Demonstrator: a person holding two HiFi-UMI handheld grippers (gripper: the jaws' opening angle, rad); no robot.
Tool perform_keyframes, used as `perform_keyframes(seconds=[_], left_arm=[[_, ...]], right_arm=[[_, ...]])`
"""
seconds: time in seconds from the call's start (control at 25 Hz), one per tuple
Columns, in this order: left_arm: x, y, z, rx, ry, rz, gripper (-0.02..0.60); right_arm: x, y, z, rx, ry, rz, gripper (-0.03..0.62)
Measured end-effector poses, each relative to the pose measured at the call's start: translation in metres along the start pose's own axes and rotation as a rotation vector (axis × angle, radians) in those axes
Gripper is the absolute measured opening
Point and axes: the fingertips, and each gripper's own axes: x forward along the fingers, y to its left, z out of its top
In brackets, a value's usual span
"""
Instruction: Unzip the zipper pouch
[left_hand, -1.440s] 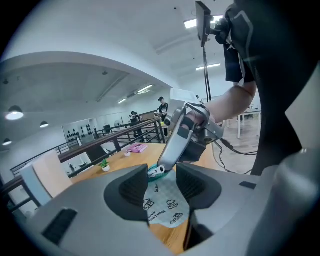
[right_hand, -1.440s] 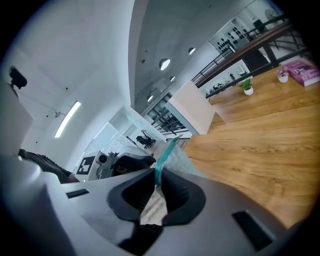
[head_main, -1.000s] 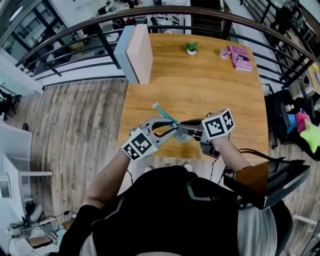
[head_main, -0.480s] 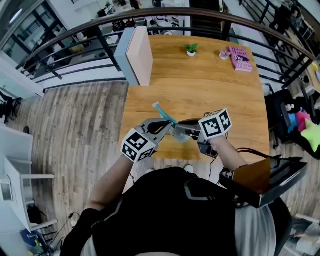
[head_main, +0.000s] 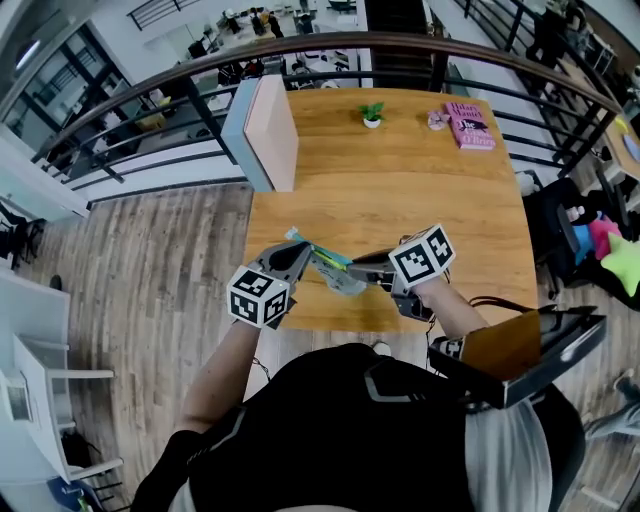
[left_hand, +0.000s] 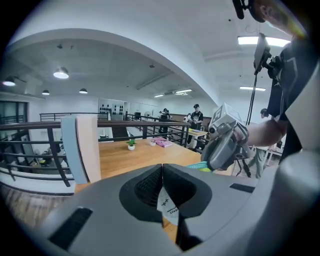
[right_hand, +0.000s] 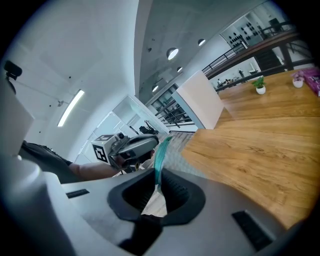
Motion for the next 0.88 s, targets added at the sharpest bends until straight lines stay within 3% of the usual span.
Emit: perform_keyframes(seconds=[0.4, 0.52, 0.88], left_arm=[[-0.013, 0.043, -0.001, -0.053, -0.037, 0.108, 0.031], [-0.012, 0.046, -0.001, -0.034, -0.022, 0.100, 0.031], [-0.007, 0.045, -0.019, -0.095, -0.001, 0.095, 0.031]], right_arm=[[-0.012, -0.011, -0.008, -0.012, 0.020, -0.019, 0.048], [-0.018, -0.015, -0.004, -0.004, 0.004, -0.033, 0.048], [-0.017, -0.028, -0.006, -0.019, 0.017, -0.076, 0.048]])
